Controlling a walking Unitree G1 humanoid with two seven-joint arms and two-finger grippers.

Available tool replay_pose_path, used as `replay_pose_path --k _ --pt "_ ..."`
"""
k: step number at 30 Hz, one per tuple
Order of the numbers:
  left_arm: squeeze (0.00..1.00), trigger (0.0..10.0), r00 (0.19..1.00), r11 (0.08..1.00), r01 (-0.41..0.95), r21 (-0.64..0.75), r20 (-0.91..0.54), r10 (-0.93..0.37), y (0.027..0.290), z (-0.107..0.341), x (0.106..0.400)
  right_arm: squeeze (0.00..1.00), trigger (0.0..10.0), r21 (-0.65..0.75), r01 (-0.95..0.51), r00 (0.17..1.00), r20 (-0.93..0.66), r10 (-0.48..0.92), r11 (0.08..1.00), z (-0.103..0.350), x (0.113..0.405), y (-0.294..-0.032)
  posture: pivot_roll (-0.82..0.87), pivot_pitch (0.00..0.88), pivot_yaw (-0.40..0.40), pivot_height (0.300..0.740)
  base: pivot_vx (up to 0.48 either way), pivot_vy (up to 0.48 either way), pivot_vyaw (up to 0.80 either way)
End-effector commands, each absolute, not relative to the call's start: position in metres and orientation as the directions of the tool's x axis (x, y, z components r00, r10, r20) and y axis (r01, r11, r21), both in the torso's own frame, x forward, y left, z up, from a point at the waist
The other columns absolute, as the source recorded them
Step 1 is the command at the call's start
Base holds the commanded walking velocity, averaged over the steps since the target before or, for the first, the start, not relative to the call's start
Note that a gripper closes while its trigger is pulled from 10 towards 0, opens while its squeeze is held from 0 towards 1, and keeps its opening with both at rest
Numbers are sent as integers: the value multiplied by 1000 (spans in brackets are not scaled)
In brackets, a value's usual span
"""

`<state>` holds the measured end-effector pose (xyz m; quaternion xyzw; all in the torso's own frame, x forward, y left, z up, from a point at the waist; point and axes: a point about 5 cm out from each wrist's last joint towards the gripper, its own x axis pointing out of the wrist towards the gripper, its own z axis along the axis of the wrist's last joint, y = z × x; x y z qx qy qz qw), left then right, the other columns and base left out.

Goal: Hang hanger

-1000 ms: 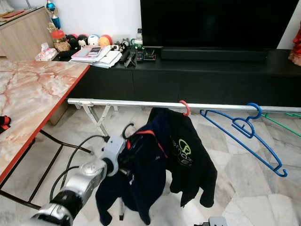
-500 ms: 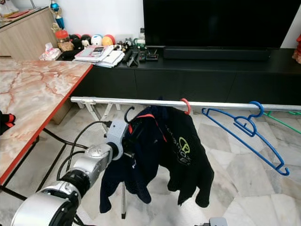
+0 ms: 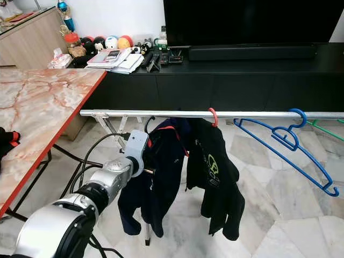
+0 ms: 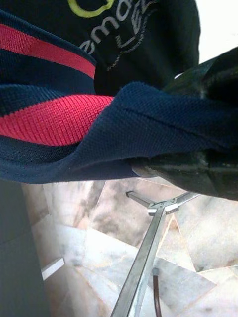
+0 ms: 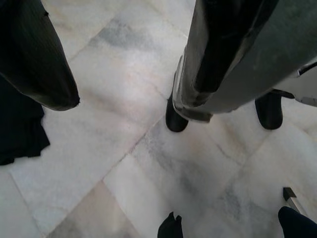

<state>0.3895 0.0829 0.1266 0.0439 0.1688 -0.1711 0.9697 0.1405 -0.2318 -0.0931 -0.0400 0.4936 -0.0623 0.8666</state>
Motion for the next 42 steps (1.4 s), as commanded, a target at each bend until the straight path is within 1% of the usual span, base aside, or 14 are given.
replay_pose_path --k 1,8,16,20,26,28,34,38,40,41,42 --pt "0 10000 898 944 329 22 -317 -306 83 138 395 0 10000 -121 84 491 -858 -147 989 -96 133 -229 -30 136 104 740 0 0 0" --pt "0 10000 907 957 291 -5 -318 -278 80 147 399 0 10000 -123 110 470 -868 -161 986 -100 120 -229 -47 170 111 740 0 0 0" --pt "0 10000 900 965 263 -1 -361 -245 80 141 396 0 10000 -124 132 432 -886 -170 983 -107 89 -228 -56 233 110 740 0 0 0" --pt "0 10000 902 970 241 -12 -367 -228 82 141 397 0 10000 -126 139 422 -890 -174 982 -109 77 -229 -57 250 105 740 0 0 0" --pt "0 10000 924 977 209 -35 -322 -209 84 153 402 0 10000 -124 144 418 -892 -174 982 -110 62 -232 -58 274 91 740 0 0 0" --pt "0 10000 937 975 220 -36 -272 -221 82 165 406 0 10000 -125 140 418 -892 -173 982 -110 58 -234 -61 279 82 740 0 0 0" --pt "0 10000 942 961 276 -15 -196 -273 77 176 408 0 10000 -130 126 421 -890 -172 983 -109 58 -238 -43 270 65 740 0 0 0" --pt "0 10000 937 953 303 1 -184 -297 79 169 405 0 10000 -130 114 426 -889 -166 985 -108 63 -239 -32 250 58 740 0 0 0" --pt "0 10000 922 947 323 -1 -228 -314 88 137 393 0 10000 -124 100 439 -885 -156 987 -107 72 -239 -16 223 50 740 0 0 0" --pt "0 10000 922 947 323 -1 -228 -314 88 137 393 0 10000 -124 100 439 -885 -156 987 -107 72 -239 -16 223 50 740 0 0 0" --pt "0 10000 915 945 328 8 -252 -315 93 121 385 0 10000 -122 91 444 -884 -150 988 -106 77 -238 -8 212 46 740 0 0 0"
